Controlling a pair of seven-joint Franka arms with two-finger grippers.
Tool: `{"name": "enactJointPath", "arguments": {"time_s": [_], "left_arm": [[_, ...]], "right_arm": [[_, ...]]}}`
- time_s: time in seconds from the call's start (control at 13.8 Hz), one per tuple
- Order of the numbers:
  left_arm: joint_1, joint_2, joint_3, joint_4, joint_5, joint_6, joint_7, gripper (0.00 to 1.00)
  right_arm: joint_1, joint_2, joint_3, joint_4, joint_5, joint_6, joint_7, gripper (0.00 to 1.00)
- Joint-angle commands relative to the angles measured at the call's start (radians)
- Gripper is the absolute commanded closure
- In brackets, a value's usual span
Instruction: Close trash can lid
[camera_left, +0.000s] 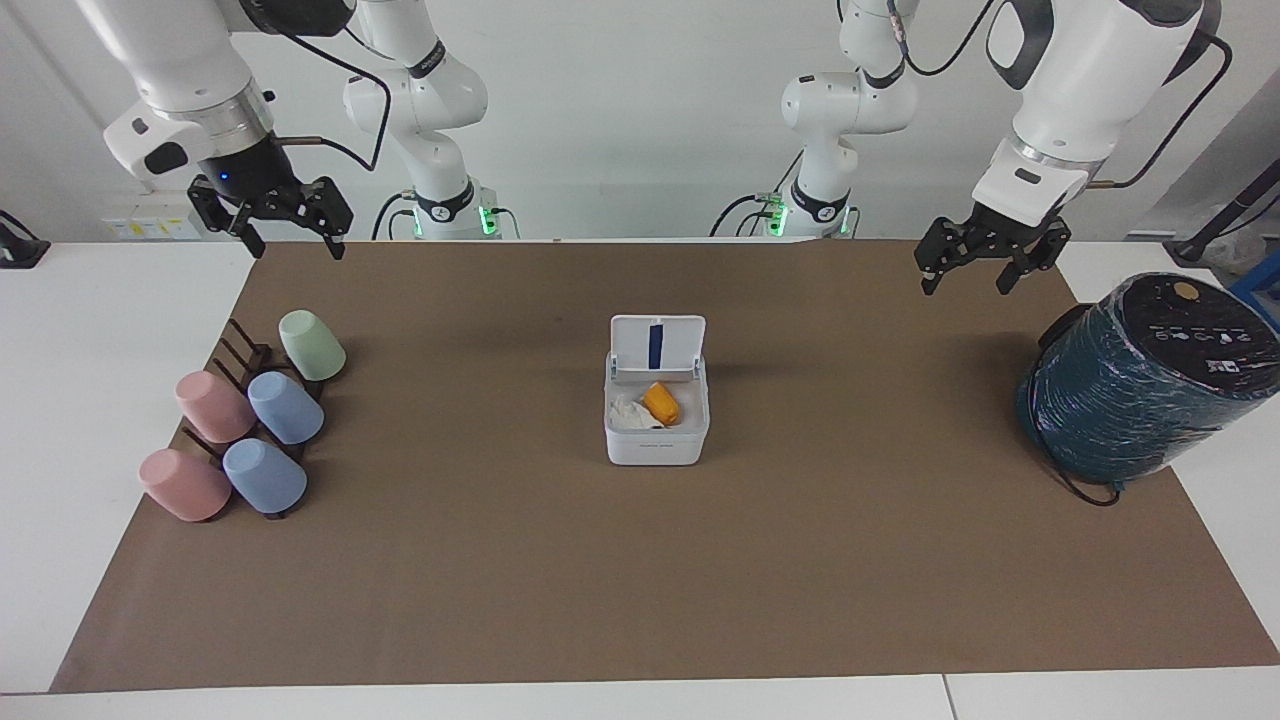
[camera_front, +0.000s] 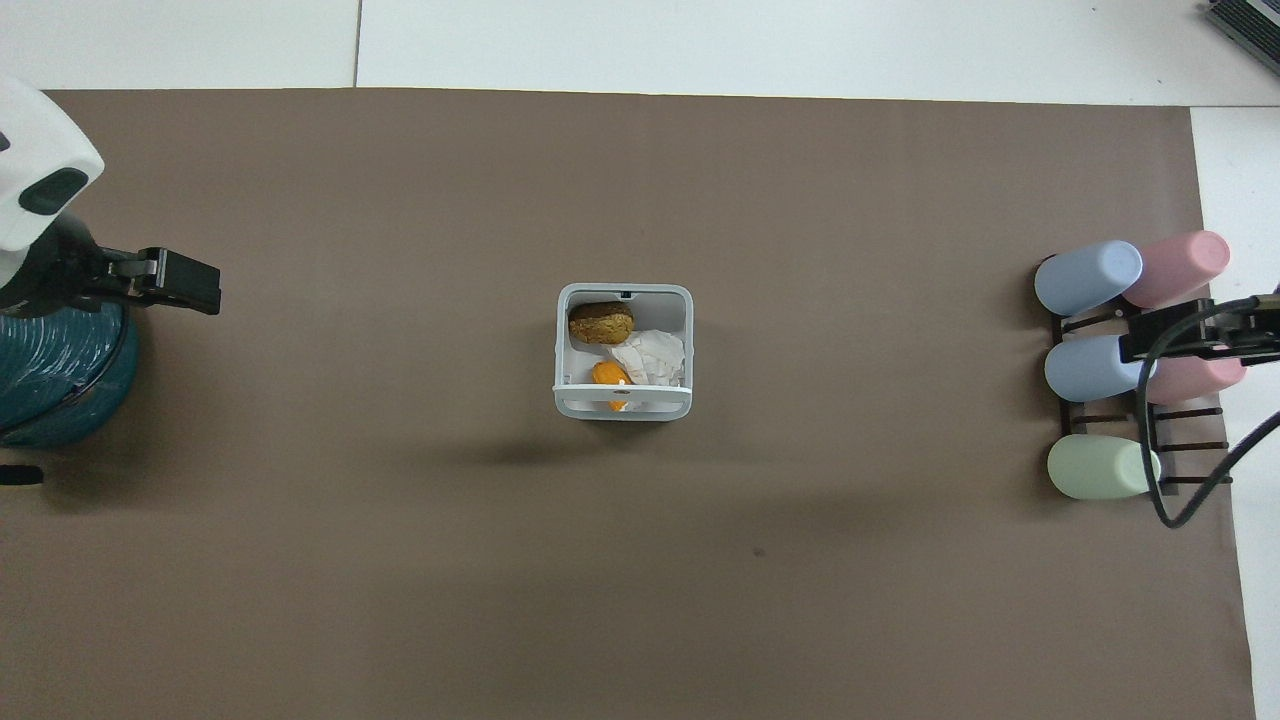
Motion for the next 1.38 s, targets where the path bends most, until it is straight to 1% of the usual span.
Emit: {"name": "enactJointPath", "arguments": {"time_s": [0.0,0.87,1.16,1.3], "left_arm": [[0.002,-0.029,0.000,-0.036,0.008,0.021,0.012,0.00],[-0.002,-0.031,-0.002,-0.041,0.006,0.020,0.006,0.00],[-0.012,-0.054,-0.008,-0.092,0.008,0.029,0.000,0.00],[-0.053,-0.066,-0.011,-0.119,0.006,0.043,-0.028,0.00]], "right_arm": [[-0.010,-0.024,0.009,-0.025,0.016,-0.003,0.007,0.00],[-0.010,-0.024,0.009,-0.025,0.016,-0.003,0.007,0.00],[-0.010,-0.024,0.009,-0.025,0.016,-0.003,0.007,0.00],[-0.010,-0.024,0.009,-0.025,0.016,-0.003,0.007,0.00]]}}
